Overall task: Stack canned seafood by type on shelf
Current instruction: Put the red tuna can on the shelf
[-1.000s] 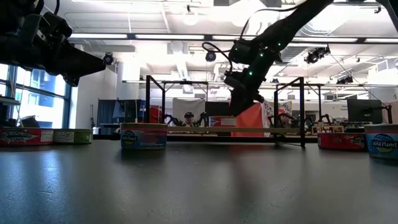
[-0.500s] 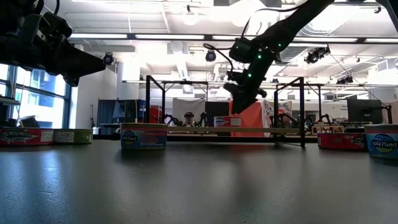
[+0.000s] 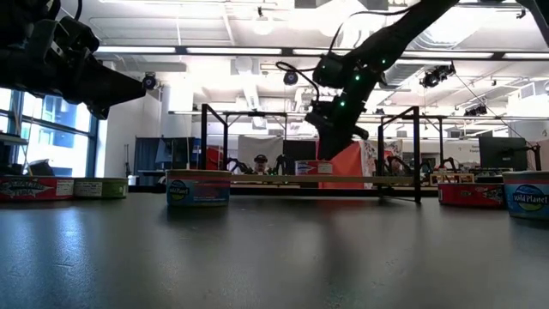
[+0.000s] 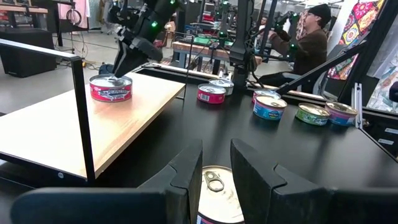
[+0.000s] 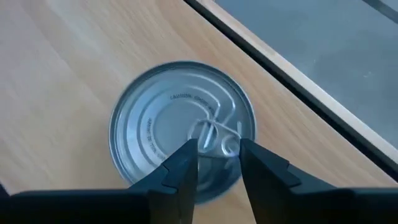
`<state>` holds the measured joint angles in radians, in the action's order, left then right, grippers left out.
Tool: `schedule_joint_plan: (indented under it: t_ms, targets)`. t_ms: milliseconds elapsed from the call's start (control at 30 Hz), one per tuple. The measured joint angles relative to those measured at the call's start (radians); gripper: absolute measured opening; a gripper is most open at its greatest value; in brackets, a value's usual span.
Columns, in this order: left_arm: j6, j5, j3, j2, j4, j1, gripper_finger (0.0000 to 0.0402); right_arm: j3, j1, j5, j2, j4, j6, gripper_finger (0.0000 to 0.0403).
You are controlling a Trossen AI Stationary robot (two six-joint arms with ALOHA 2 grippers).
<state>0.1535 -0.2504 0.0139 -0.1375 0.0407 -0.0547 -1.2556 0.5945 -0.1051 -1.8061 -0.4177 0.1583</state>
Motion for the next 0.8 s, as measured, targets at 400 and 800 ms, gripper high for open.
schedule_joint_plan:
  t_ms: [400,800]
  targets:
    - [0.0,0.0,0.0,0.0,0.0,0.0,0.0076,0.0,0.005,-0.07,-0.07,0.179,-0.183,0.0075]
    - [0.0,0.0,0.0,0.0,0.0,0.0,0.0076,0.002,0.005,-0.079,-0.057,0.228,-0.248,0.0075]
